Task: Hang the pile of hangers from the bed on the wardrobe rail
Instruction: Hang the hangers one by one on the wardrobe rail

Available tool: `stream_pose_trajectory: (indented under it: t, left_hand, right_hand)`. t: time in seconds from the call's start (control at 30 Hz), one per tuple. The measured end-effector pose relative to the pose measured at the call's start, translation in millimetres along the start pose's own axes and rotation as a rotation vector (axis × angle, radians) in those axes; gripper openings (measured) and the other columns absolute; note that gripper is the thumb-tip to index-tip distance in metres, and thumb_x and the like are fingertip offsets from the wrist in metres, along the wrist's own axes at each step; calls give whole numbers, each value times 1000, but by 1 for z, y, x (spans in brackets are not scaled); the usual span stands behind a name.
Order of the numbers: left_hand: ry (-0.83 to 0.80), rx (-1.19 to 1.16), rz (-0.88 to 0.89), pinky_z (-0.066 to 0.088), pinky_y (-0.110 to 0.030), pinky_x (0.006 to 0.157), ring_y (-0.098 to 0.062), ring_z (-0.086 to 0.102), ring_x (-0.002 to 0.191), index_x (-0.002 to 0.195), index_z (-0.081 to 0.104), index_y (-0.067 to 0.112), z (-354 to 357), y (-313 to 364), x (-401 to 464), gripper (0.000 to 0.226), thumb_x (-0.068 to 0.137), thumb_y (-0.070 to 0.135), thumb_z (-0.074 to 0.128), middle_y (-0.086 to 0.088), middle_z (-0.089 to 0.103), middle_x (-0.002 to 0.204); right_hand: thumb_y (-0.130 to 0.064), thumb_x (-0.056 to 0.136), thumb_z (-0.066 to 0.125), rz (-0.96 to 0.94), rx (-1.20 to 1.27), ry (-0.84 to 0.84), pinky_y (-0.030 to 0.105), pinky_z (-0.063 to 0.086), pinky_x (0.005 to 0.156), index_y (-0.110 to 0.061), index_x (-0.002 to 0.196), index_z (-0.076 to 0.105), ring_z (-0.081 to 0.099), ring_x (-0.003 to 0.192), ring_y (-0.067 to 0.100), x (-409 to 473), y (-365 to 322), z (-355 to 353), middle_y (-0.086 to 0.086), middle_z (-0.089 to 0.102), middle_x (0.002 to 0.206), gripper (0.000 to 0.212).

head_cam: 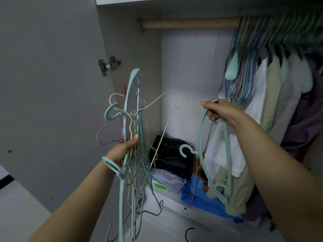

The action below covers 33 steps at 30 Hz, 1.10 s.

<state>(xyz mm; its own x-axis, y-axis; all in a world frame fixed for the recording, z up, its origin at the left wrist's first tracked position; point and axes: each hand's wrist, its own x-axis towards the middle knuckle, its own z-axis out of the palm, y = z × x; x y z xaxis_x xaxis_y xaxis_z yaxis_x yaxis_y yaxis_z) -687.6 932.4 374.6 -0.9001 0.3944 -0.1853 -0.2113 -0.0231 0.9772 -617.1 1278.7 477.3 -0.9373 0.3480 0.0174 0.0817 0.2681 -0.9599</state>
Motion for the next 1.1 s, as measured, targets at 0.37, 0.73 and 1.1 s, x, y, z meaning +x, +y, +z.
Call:
stream_pose_trajectory:
  t: [0.37,0.73,1.1]
  left_hand:
    - [45,-26,48,51,-38,88,-24,65,85,97,67,6,12,13,4,43,85,46,67,-10,68,88]
    - [22,8,125,54,-32,73,-19,69,78,101,69,7,27,46,24,32,88,35,68,-3,72,83]
    - [5,-25,145,53,-29,63,-21,62,64,92,63,6,39,64,35,27,88,32,69,-9,63,75]
  right_hand:
    - [-6,94,46,-225,496,373,33,53,79,-13,86,49,68,62,17,-10,-36,24,13,68,79,11]
    - [-15,94,55,-523,460,424,29,40,101,-25,95,53,61,114,16,-11,-88,33,0,68,110,11]
    - [-19,96,50,-344,505,477,34,45,83,-31,99,50,53,103,21,57,-115,-1,1,56,110,12]
